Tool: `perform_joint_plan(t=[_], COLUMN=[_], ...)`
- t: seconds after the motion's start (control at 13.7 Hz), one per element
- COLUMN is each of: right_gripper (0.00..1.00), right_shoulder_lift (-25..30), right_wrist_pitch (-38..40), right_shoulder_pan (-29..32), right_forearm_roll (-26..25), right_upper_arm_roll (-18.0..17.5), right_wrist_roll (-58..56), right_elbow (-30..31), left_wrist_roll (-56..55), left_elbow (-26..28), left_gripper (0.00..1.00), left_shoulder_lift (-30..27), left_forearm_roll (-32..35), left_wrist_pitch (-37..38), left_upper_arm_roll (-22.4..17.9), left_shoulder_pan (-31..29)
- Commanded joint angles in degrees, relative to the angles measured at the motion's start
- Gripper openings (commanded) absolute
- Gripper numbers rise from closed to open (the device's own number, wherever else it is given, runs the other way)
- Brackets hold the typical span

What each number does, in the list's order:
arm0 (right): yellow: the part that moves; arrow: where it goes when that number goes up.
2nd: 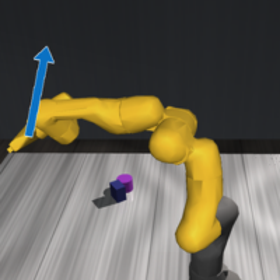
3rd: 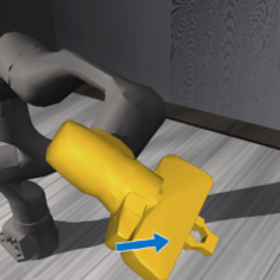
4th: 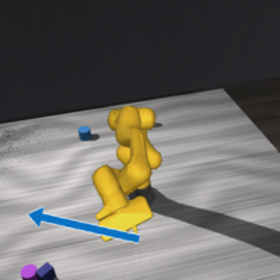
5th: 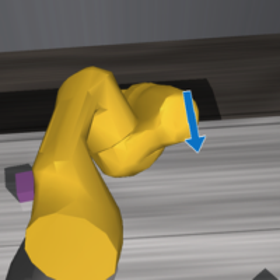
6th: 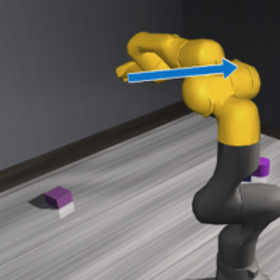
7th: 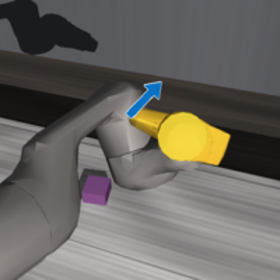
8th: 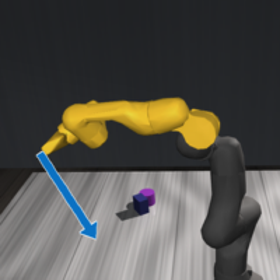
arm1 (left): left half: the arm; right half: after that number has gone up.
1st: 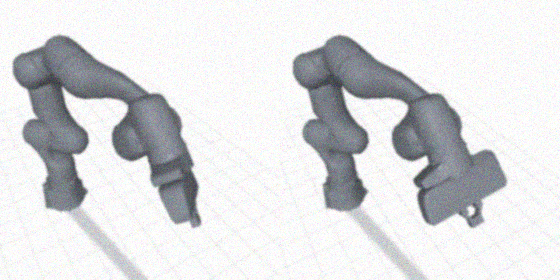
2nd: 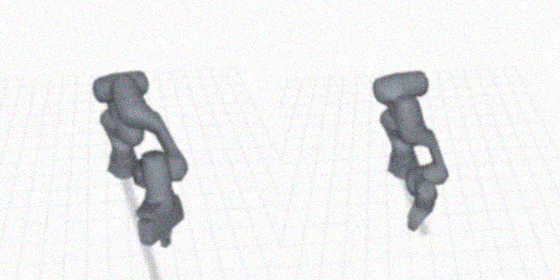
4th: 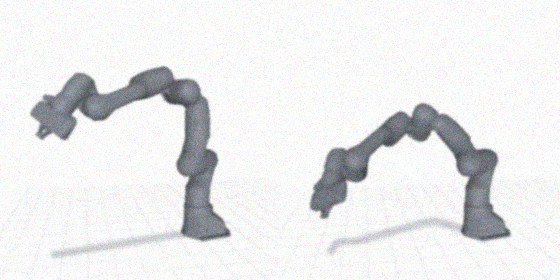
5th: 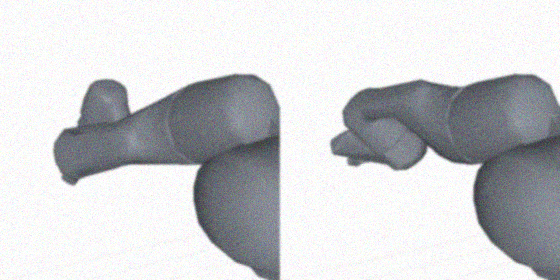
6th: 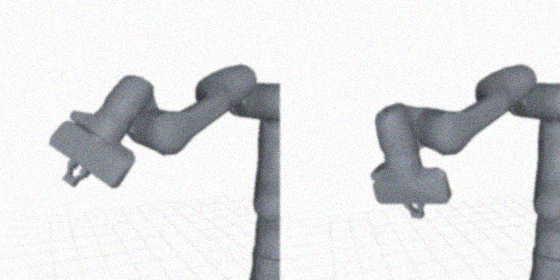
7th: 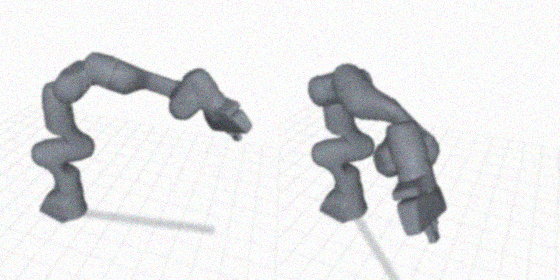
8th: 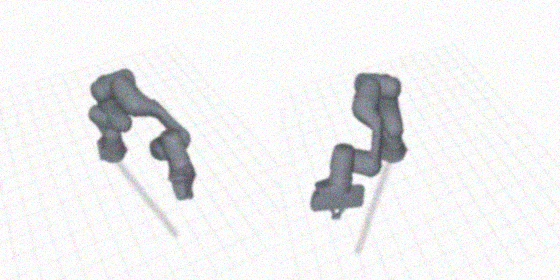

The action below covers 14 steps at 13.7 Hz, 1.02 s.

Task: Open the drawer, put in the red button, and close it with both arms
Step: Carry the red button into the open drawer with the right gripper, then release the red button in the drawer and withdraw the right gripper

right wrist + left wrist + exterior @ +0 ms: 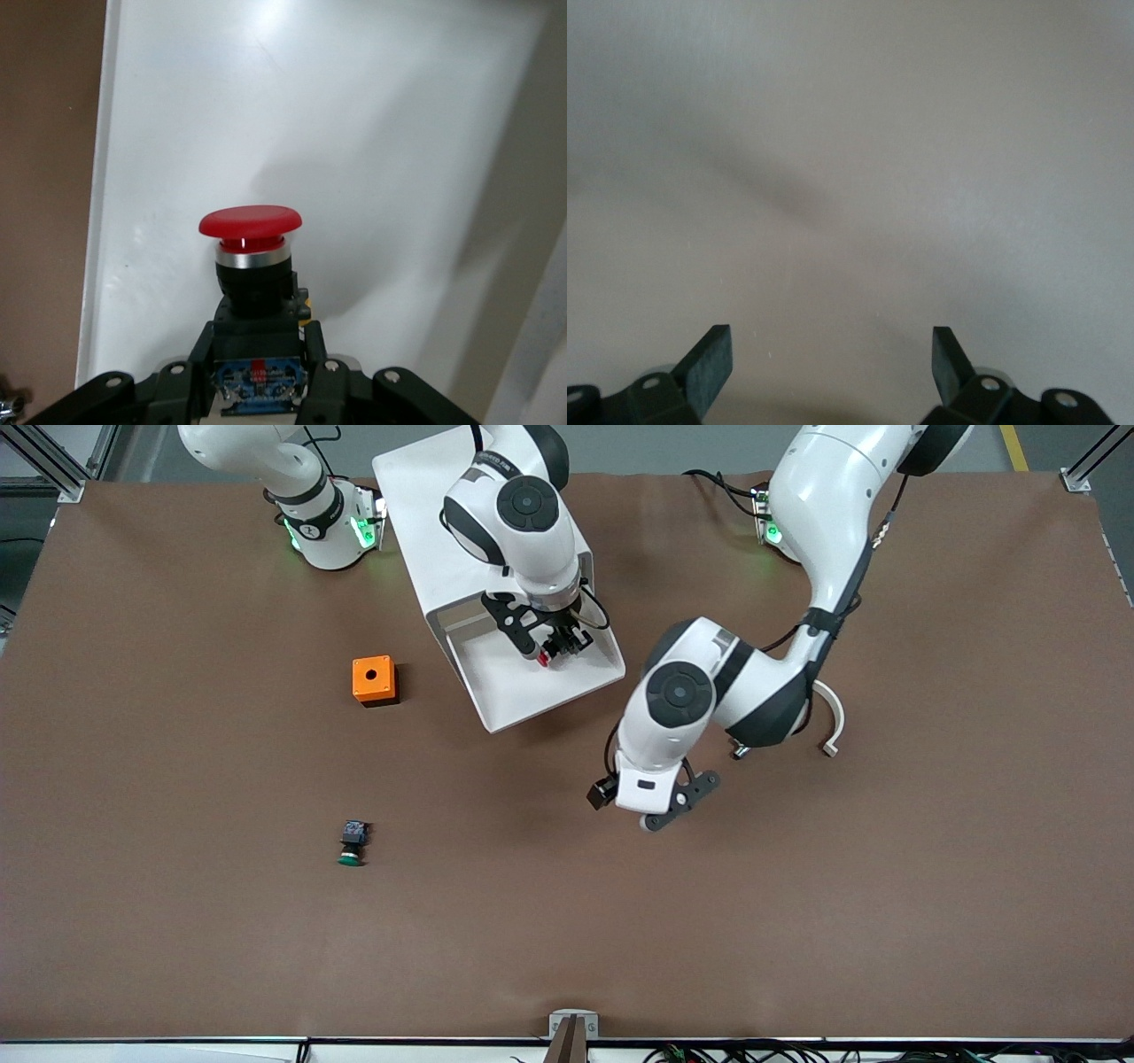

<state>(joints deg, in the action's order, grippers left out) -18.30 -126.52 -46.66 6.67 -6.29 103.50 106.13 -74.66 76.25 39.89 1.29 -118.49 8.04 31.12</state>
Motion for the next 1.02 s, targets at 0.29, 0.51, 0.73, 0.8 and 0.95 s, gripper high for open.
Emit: perform_joint_plan(t=[0.29,0.51,0.73,0.8,0.95], right_gripper=[0.99,1.00,1.00,1.00,1.00], right_shoulder_lift=[-2.00,-1.92,0.44,1.24,3.52], right_wrist_pitch=[-1.54,-0.93,5.45,8.36,13.38], right_shoulder_pan=[-0.53,-0.01,1.65,3.32,6.83], right_forearm_roll=[-0.33,-2.27,-3.06,-3.06,-3.15], right_upper_arm_roll=[0.49,0.49,0.75,0.75,0.75], right_wrist_roll=[2.67,0.41,-17.57,-21.37,-29.71], right_elbow=[-1.28,-2.42,-3.47,-4.61,-6.63], left_wrist_roll=[-1.98,-1.90,-1.90,-1.90,-1.90], left_elbow=[4.26,4.44,4.44,4.44,4.61], left_gripper=[0.99,0.99,0.99,0.99,0.99], left_shoulder_lift=[-2.53,-2.45,-2.45,-2.45,-2.45], left_forearm_roll=[0.38,0.38,0.38,0.38,0.38], left_wrist_pitch=[-0.25,-0.34,-0.25,-0.25,-0.25], left_upper_arm_roll=[3.46,3.74,3.74,3.74,3.74], left_shoulder_pan=[2.10,2.11,2.10,2.10,2.10])
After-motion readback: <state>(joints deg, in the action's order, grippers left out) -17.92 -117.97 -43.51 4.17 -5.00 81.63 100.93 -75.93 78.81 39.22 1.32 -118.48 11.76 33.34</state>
